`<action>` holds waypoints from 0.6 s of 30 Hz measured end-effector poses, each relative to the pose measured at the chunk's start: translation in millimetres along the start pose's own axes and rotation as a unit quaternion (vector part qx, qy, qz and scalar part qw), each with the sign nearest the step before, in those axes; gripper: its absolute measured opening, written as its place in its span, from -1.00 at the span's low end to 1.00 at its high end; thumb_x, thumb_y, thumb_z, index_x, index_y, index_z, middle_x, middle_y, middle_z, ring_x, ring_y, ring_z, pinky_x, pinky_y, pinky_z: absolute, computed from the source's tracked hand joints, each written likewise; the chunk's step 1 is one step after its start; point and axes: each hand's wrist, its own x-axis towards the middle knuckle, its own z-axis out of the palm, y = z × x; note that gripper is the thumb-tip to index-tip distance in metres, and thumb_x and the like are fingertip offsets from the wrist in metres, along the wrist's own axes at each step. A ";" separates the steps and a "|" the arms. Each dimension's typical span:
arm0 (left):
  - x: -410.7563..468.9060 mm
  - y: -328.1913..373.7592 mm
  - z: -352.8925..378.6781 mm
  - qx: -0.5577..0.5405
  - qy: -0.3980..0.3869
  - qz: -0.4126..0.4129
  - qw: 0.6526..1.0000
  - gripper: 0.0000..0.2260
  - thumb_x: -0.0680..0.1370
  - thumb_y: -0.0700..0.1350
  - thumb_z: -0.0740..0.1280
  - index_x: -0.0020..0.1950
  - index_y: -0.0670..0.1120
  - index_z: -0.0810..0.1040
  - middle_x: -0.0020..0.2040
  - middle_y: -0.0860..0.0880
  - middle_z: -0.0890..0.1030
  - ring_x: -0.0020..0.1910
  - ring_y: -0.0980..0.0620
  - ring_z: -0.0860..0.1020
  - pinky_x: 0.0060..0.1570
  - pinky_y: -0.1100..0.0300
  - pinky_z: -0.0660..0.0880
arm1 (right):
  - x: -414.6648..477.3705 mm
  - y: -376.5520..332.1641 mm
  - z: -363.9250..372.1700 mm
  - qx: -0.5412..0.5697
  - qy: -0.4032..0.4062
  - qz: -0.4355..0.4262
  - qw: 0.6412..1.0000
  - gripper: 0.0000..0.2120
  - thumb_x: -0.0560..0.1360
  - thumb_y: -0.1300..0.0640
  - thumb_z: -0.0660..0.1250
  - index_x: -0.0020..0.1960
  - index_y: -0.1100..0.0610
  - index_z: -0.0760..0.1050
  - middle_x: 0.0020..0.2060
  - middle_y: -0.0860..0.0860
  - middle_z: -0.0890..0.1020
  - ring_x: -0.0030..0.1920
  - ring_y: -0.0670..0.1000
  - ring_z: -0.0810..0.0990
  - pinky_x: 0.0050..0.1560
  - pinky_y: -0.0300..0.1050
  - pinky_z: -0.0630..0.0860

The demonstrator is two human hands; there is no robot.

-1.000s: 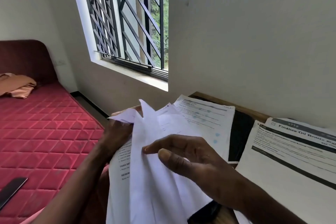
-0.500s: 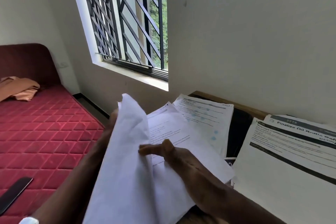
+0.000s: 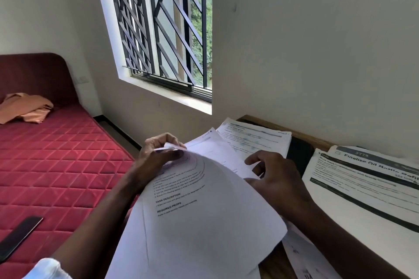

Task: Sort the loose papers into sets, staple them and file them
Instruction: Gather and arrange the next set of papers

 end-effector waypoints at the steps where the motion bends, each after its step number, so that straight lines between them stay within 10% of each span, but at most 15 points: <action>1: -0.2 -1.3 -1.6 0.010 0.001 0.002 1.000 -0.78 0.38 -0.19 0.57 -0.09 -0.19 0.58 -0.04 -0.29 0.63 -0.07 -0.14 0.59 -0.03 -0.02 0.52 | 1.4 0.3 -1.8 0.016 0.003 0.008 1.000 -0.58 0.43 0.01 0.61 0.22 -0.06 0.55 -0.08 -0.15 0.58 -0.04 -0.06 0.63 0.11 -0.08 0.64; 7: 0.0 9.7 3.9 -0.039 0.029 -0.023 0.999 -0.21 0.15 0.04 0.70 0.33 -0.10 0.57 -0.21 -0.12 0.66 -0.14 -0.10 0.60 -0.06 0.09 0.57 | 0.3 -1.4 -5.7 0.004 0.052 -0.065 0.997 -0.79 0.48 -0.18 0.50 -0.01 -0.09 0.61 -0.07 -0.24 0.68 -0.11 -0.13 0.66 0.10 0.02 0.64; 14: -6.2 13.5 6.4 -0.082 0.016 -0.023 0.996 -0.23 0.30 -0.01 0.47 0.52 -0.06 0.43 -0.23 -0.14 0.59 -0.24 -0.05 0.57 -0.19 0.15 0.55 | -13.5 -25.8 -2.3 0.265 -0.209 -0.194 0.921 -0.59 0.50 -0.32 0.35 0.23 -0.13 0.66 0.28 -0.23 0.63 0.38 -0.07 0.55 0.43 0.25 0.41; 18: -6.8 14.9 7.4 -0.070 0.011 -0.021 0.997 -0.29 0.29 -0.04 0.53 0.46 -0.01 0.52 -0.20 -0.17 0.59 -0.21 -0.13 0.54 -0.16 0.06 0.49 | -22.2 -24.7 17.0 0.349 -0.141 -0.172 0.910 -0.52 0.53 -0.24 0.31 0.43 -0.28 0.43 0.41 -0.33 0.47 0.35 -0.32 0.48 0.29 -0.34 0.47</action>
